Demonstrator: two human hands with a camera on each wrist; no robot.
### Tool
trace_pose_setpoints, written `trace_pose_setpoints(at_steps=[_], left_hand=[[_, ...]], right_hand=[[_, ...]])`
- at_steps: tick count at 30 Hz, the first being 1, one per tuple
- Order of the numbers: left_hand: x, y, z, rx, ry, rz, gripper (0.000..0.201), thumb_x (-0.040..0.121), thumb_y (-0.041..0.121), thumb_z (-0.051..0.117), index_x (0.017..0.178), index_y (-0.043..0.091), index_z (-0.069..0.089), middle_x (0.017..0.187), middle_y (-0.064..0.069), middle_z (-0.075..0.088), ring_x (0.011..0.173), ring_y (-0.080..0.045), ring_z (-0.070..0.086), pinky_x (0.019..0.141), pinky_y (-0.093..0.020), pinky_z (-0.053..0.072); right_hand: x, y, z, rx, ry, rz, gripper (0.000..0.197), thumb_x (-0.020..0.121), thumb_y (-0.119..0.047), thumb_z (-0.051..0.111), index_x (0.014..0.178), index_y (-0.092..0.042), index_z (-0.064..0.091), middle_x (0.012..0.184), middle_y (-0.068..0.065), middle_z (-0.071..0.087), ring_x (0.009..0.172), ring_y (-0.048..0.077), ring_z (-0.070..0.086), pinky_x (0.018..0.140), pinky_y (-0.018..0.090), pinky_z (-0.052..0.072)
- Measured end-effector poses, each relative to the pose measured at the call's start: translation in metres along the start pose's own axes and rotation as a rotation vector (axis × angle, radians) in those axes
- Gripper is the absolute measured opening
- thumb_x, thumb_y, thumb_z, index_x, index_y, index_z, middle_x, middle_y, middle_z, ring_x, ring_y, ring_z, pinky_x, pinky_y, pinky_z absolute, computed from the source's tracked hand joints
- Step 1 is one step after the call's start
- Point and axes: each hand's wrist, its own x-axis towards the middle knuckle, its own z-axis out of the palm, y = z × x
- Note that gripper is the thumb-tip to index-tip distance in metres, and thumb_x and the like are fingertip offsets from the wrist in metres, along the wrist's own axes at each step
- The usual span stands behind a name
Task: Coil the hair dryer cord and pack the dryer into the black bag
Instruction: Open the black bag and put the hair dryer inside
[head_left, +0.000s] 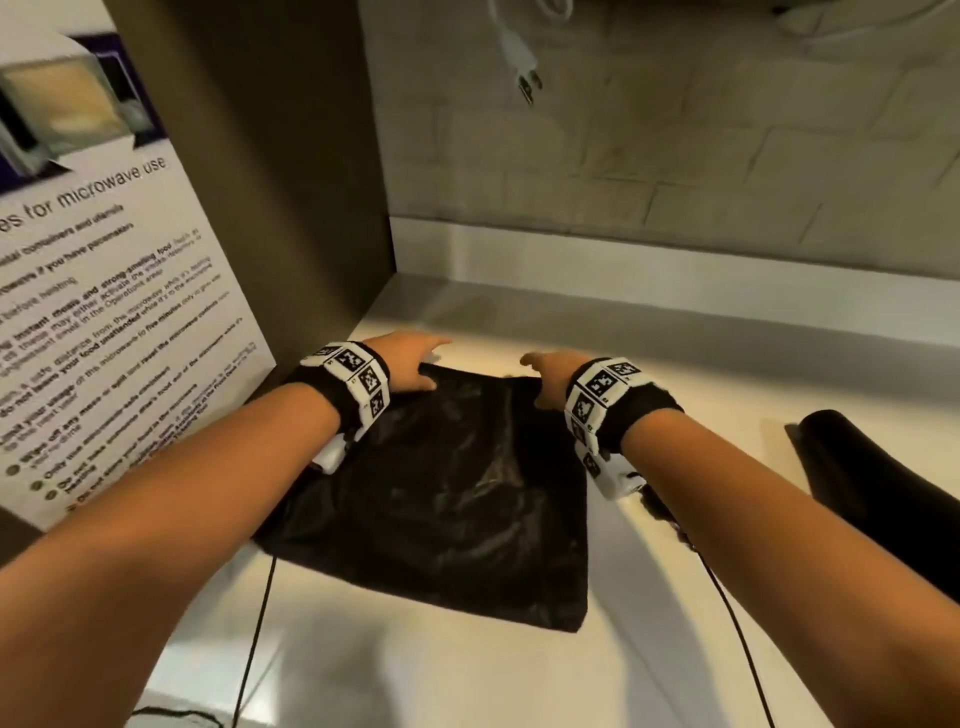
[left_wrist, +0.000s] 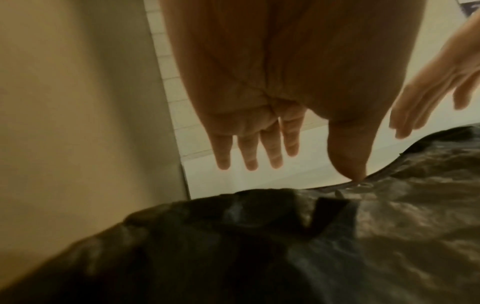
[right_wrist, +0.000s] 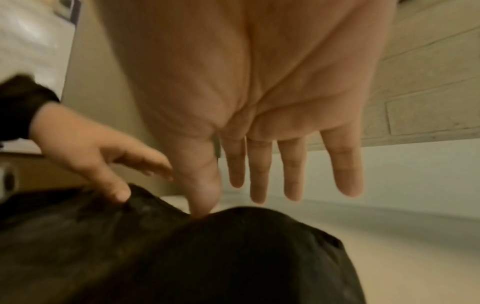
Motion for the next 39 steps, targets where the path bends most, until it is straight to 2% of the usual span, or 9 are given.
trace_pose_setpoints(at_steps=[4,8,12,19,24,30,32,34,39], left_hand=[[0.009,0.014,0.004,-0.128,-0.015,0.118,0.068,0.079,0.025,0.070,0.138,0.019,0.038,0.138,-0.008,0.049,0.126,-0.023,0.047,0.102,-0.028,0.034],[0.004,0.029,0.000,-0.251,0.055,0.178,0.022,0.085,0.027,0.063,0.096,0.009,0.067,0.093,-0.009,0.067,0.086,-0.021,0.059,0.072,-0.023,0.037],[-0.010,0.042,-0.022,-0.347,0.430,0.216,0.027,0.083,0.041,0.054,0.090,0.023,0.072,0.089,0.000,0.072,0.089,-0.020,0.064,0.081,-0.033,0.048],[-0.034,0.081,-0.031,-0.500,0.882,0.393,0.033,0.078,0.027,0.047,0.096,0.018,0.073,0.088,0.001,0.071,0.085,-0.019,0.066,0.077,-0.030,0.051],[-0.047,0.081,-0.028,-0.418,0.907,0.444,0.032,0.079,0.029,0.045,0.093,0.023,0.073,0.081,0.002,0.068,0.078,-0.011,0.059,0.068,-0.034,0.051],[-0.059,0.071,-0.028,-0.416,0.884,0.445,0.029,0.079,0.027,0.048,0.093,0.024,0.073,0.080,0.004,0.066,0.078,-0.015,0.063,0.069,-0.038,0.052],[-0.066,0.069,-0.027,-0.422,0.789,0.476,0.033,0.077,0.035,0.047,0.092,0.023,0.073,0.081,0.008,0.064,0.079,-0.012,0.061,0.072,-0.040,0.052],[-0.077,0.067,-0.023,-0.341,0.620,0.495,0.043,0.073,0.049,0.046,0.097,0.026,0.072,0.093,0.011,0.062,0.090,-0.012,0.060,0.081,-0.039,0.049],[-0.088,0.059,-0.027,-0.254,0.453,0.212,0.060,0.081,0.065,0.021,0.078,0.037,0.073,0.149,0.007,0.021,0.139,-0.015,0.007,0.113,-0.049,0.000]], right_hand=[[0.003,-0.004,-0.005,0.080,0.076,-0.085,0.035,0.081,-0.005,0.055,0.115,-0.009,0.057,0.117,0.015,0.062,0.108,0.031,0.057,0.092,0.035,0.045],[-0.018,0.003,-0.022,0.252,0.193,-0.185,0.015,0.086,-0.012,0.050,0.089,-0.007,0.064,0.093,0.017,0.064,0.086,0.025,0.056,0.077,0.029,0.042],[-0.039,0.017,-0.031,0.281,0.217,0.034,0.056,0.097,-0.039,0.022,0.072,0.002,0.053,0.088,0.018,0.053,0.091,0.032,0.055,0.077,0.027,0.034],[-0.046,0.018,-0.011,0.046,0.007,0.228,0.070,0.091,-0.055,0.010,0.124,-0.008,0.050,0.132,0.021,0.050,0.120,0.034,0.046,0.102,0.041,0.034],[-0.049,0.019,-0.001,-0.176,-0.045,0.413,0.059,0.088,-0.052,0.025,0.131,-0.016,0.043,0.145,0.014,0.029,0.133,0.035,0.016,0.112,0.044,0.020],[-0.064,0.011,0.001,0.434,-0.135,0.296,0.043,0.094,-0.031,0.038,0.121,0.000,0.051,0.119,0.012,0.056,0.107,0.029,0.055,0.087,0.034,0.047],[-0.066,0.012,-0.001,0.454,-0.025,0.248,0.028,0.087,-0.014,0.046,0.106,0.000,0.060,0.104,0.014,0.064,0.082,0.027,0.062,0.063,0.029,0.053],[-0.065,0.016,-0.006,0.438,0.147,0.181,0.035,0.082,0.000,0.047,0.113,-0.006,0.061,0.107,0.014,0.065,0.090,0.028,0.063,0.070,0.029,0.050],[-0.080,0.014,-0.022,0.695,0.544,-0.106,0.058,0.070,0.020,0.031,0.099,-0.019,0.063,0.094,0.007,0.061,0.077,0.023,0.062,0.050,0.019,0.048]])
